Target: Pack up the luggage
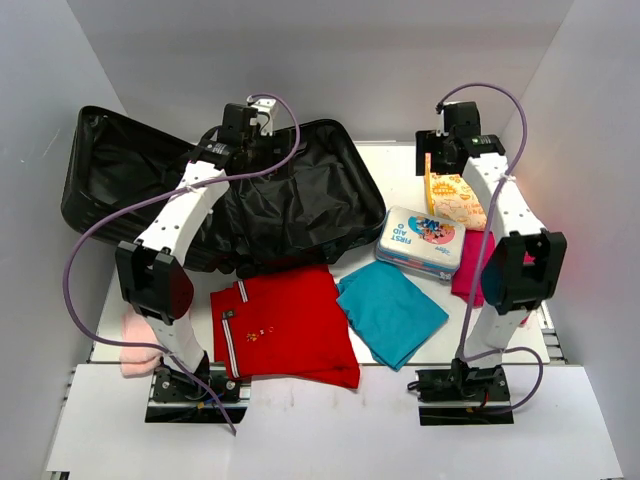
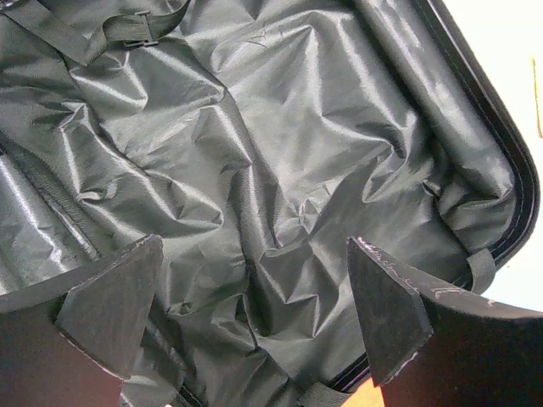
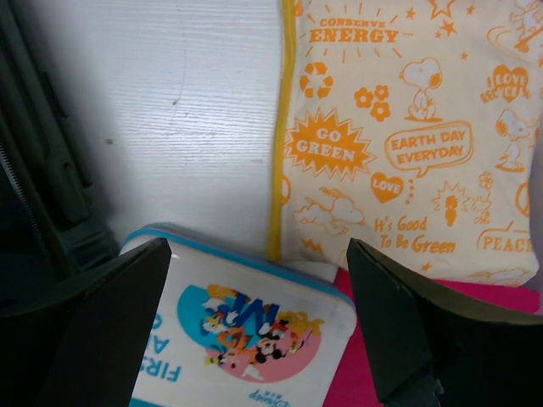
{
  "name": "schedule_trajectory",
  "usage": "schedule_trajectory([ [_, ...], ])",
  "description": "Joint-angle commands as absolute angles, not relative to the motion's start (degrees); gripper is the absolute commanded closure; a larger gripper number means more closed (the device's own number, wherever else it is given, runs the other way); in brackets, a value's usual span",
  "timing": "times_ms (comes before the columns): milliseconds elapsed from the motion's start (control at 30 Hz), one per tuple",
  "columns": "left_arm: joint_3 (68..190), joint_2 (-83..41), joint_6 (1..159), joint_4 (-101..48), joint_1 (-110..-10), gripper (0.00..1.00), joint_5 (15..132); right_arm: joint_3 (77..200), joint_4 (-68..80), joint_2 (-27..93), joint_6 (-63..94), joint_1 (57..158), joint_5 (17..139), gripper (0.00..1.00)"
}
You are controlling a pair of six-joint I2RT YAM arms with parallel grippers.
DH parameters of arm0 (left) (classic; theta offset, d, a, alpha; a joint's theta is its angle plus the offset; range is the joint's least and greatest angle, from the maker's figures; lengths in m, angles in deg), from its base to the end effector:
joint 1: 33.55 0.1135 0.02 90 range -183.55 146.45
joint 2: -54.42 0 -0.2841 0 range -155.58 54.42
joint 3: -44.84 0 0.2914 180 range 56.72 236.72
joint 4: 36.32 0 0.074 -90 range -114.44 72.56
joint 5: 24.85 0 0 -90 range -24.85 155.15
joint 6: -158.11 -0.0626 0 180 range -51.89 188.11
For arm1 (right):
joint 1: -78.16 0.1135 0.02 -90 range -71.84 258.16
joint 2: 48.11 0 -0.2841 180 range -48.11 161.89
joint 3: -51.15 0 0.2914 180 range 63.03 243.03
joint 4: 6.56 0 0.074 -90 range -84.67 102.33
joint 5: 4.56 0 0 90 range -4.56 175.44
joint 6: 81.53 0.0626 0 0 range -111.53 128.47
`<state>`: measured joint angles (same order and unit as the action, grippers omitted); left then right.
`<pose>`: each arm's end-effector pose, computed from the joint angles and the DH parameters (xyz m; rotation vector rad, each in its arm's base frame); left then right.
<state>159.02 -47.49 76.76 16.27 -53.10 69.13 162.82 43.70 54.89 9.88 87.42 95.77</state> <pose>0.4390 -0.1605 0.3651 0.2547 2.2810 -0.3361 0.4690 0.0651 0.3442 -0.0637 2.2839 -0.1100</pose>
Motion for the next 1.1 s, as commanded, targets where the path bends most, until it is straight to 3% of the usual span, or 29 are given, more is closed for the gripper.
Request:
schedule_trajectory([
  [0, 159.4, -47.5, 76.5, 16.5, -52.9, 0.00, 70.3, 166.8, 43.2, 57.3, 4.3, 86.8, 94.9, 0.09],
  [167, 159.3, -48.4, 76.6, 16.4, -52.9, 0.00, 70.2, 168.9, 40.7, 63.5, 3.0, 86.3, 96.2, 0.09],
  [333, 160.8, -50.5, 76.5, 17.5, -52.9, 0.00, 70.3, 181.0, 41.3, 74.5, 3.4, 84.8, 101.2, 0.09],
  [467, 161.1, -52.0, 76.3, 17.8, -52.7, 0.00, 71.2, 183.3, 35.1, 80.5, 0.3, 84.2, 103.1, 0.09],
  [633, 161.9, -53.6, 75.9, 18.9, -52.5, 0.00, 71.9, 191.4, 38.9, 90.3, 0.3, 84.0, 103.2, 0.09],
  [1067, 160.5, -54.7, 77.7, 19.9, -50.7, 0.00, 73.4, 185.9, 46.3, 94.0, 4.8, 82.7, 104.6, 0.09],
])
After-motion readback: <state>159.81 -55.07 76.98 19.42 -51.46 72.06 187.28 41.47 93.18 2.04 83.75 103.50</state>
